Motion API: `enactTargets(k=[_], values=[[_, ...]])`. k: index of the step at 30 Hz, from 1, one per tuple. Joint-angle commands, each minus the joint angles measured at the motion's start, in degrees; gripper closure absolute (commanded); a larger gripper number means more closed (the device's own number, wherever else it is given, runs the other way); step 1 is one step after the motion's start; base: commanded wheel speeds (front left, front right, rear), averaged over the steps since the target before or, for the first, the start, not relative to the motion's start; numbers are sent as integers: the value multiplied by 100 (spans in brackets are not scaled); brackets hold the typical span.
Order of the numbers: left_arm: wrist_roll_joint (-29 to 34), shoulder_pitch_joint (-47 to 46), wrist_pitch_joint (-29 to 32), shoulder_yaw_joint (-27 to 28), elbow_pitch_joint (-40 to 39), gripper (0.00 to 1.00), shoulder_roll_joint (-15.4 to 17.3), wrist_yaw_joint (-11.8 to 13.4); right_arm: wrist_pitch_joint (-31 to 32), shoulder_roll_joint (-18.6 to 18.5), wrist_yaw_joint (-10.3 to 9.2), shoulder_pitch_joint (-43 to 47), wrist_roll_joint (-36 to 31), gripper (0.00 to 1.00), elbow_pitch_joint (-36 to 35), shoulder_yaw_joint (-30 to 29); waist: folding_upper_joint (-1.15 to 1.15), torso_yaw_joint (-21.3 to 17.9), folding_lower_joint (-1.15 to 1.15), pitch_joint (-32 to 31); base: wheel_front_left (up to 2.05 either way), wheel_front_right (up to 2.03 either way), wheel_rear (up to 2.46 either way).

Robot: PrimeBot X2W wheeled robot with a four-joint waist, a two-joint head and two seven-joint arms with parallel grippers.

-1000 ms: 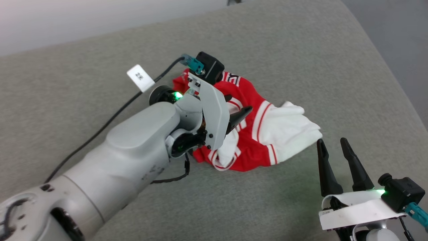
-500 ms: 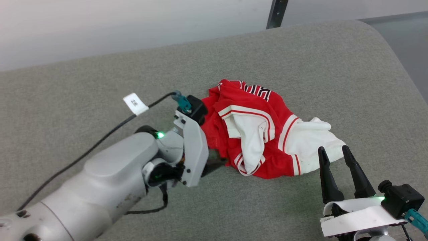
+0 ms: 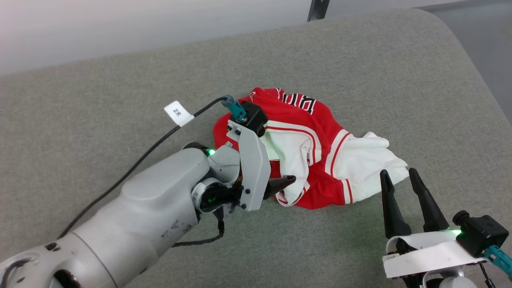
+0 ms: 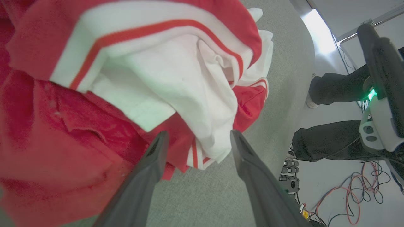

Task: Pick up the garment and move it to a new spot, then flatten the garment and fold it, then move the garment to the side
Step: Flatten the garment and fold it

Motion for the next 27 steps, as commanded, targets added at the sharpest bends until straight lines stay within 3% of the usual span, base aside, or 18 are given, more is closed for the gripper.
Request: enactTargets(k=[1,3,4,5,6,7,18,27], values=[[-90,4,16,33,54,0,-38,-17,-30,5,-2,-46,56,0,4,16,0,-42,0,27,0,0,0],[-91,4,12,32,139,0,-76,-37,-30,5,-2,-53,75,0,7,32,0,-68,0,32,0,0,0],[-75,5,16,23,184,13,-84,-49,-30,5,-2,-57,85,0,13,37,0,-77,0,31,0,0,0],[-54,1,18,14,231,54,-93,-58,-30,5,-2,-59,93,0,15,36,0,-84,0,29,0,0,0],[-47,-4,0,10,268,71,-109,-55,-30,5,-2,-59,99,0,17,32,0,-89,0,24,0,0,0],[-66,3,-15,17,294,100,-122,-67,-30,5,-2,-54,98,0,22,22,0,-90,0,10,0,0,0],[-140,-116,-258,194,168,100,191,-142,-30,5,-2,166,-59,0,68,-117,0,345,0,-386,0,0,0],[420,-742,-285,246,284,100,1244,-37,-30,4,-2,282,-231,0,83,-118,0,796,0,-615,0,0,0]])
